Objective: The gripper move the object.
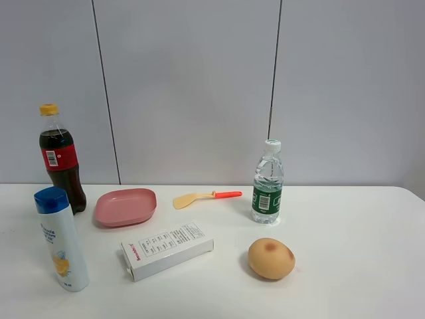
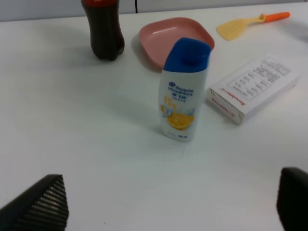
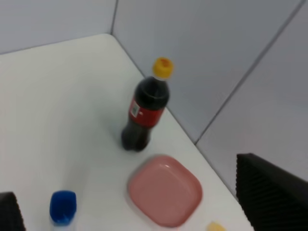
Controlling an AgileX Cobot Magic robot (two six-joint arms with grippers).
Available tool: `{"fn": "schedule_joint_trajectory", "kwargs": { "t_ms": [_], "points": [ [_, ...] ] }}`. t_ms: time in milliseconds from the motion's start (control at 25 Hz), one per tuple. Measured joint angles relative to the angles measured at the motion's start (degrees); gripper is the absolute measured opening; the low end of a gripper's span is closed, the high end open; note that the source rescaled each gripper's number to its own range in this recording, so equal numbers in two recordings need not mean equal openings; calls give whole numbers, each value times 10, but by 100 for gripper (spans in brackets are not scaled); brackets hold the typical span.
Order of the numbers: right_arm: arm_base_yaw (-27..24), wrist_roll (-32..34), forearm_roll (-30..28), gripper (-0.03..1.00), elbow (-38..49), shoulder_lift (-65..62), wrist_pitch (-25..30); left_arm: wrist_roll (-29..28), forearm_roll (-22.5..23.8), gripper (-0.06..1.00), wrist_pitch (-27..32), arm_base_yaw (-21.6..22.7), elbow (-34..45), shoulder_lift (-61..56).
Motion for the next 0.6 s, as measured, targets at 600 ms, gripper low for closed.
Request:
{"fn": "schedule_joint_trajectory", "kwargs": {
  "t_ms": [600],
  "points": [
    [0,31,-45,82,257,-200,-2,0,0,100,0,0,0,0]
  ]
}}
